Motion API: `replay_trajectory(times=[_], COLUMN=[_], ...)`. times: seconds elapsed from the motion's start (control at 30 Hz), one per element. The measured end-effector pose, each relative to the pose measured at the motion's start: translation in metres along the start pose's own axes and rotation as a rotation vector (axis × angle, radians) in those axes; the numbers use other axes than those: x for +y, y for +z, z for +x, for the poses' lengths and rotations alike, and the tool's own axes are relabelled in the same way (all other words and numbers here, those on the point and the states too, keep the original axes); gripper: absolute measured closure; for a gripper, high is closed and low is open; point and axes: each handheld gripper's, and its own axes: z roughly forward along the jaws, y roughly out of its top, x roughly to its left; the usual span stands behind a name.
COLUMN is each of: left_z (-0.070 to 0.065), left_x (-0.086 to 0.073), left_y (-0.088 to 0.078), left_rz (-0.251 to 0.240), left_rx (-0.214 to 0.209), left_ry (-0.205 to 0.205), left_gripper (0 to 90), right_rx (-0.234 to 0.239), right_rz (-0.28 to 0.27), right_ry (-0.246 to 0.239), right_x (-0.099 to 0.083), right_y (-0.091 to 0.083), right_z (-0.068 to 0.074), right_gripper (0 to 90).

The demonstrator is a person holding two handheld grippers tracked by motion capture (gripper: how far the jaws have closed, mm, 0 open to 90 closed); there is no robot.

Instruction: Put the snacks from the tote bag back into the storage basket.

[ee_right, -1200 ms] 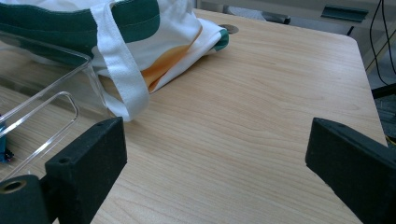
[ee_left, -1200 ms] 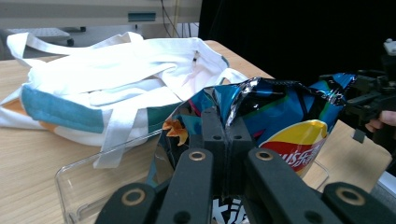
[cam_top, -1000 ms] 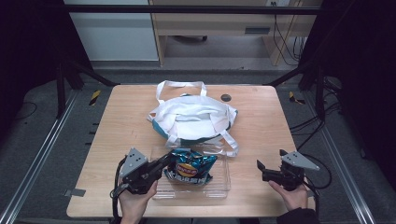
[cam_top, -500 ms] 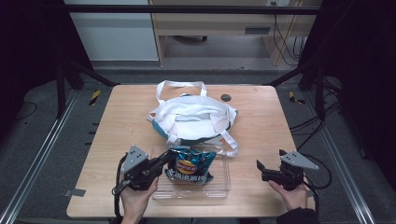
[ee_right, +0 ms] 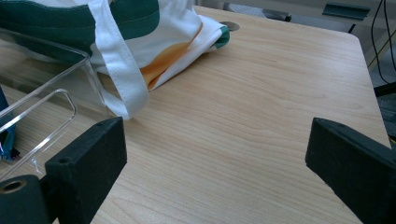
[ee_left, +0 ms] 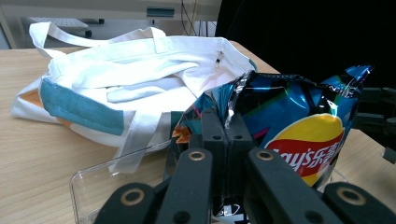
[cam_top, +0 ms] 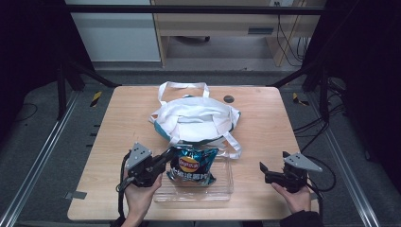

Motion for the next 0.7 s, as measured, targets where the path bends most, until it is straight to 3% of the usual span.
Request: replay_trajectory(times=[0.7], left_z=[0.006], left_x=[0.007], left_y=[0.020], left_rz=[-0.005], left_rx=[0.009], left_ry=[-0.011], left_gripper=[89.5], right_rx=[0.003], right_rz=[0.013], right_ry=[-0.005], right_x=[-0.001], right_y=[0.002], right_z=[0.000], right_gripper=[5.5])
